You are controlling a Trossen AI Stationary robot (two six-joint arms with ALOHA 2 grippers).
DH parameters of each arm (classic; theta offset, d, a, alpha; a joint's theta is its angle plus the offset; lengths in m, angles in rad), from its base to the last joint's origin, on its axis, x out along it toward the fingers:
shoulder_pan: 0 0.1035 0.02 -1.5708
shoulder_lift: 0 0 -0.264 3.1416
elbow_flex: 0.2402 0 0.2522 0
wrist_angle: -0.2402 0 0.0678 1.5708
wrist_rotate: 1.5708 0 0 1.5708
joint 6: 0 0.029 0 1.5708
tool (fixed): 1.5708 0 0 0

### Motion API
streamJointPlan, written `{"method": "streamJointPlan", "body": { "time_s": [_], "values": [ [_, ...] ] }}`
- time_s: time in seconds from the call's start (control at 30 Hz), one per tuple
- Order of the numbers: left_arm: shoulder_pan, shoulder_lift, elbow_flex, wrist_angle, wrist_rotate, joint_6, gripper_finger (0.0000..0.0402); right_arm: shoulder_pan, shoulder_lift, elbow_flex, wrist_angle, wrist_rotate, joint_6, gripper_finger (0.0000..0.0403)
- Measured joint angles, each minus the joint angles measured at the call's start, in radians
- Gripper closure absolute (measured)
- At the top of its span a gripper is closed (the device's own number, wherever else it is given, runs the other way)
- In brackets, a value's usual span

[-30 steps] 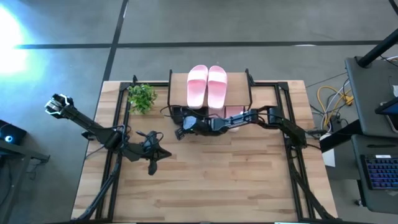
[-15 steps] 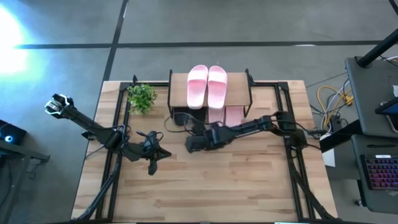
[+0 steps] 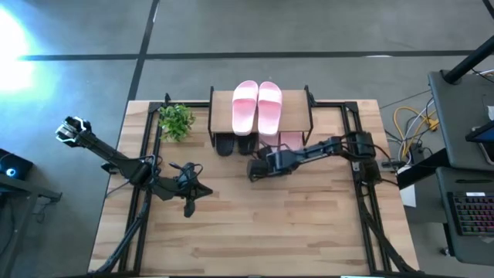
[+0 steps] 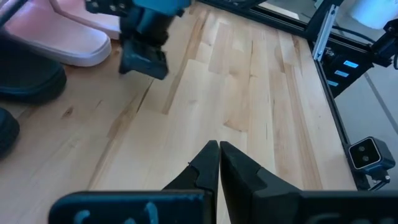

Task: Pick and place slides into the shelf
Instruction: Move the pair of slides from the middle of the table to under the shelf

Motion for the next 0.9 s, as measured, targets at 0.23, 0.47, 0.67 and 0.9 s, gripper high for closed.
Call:
{"method": "streamJointPlan", "body": {
  "time_s": [0.23, 0.47, 0.67, 0.9],
  "values": [
    [0.0, 0.0, 0.0, 0.0, 0.0, 0.0, 0.0402, -0.076, -0.002, -0.009, 0.009, 0.102, -0.031, 0.0394],
    [0.0, 0.0, 0.0, -0.002, 0.0, 0.0, 0.0402, -0.084, -0.002, -0.002, 0.005, 0.162, -0.08, 0.0394],
    [0.0, 0.0, 0.0, -0.006, 0.0, 0.0, 0.0402, -0.021, -0.01, -0.004, -0.079, 0.0, -0.07, 0.0394],
    [0.0, 0.0, 0.0, -0.006, 0.0, 0.008, 0.0402, 0.095, -0.078, -0.068, -0.279, 0.095, 0.255, 0.0394]
  ]
}}
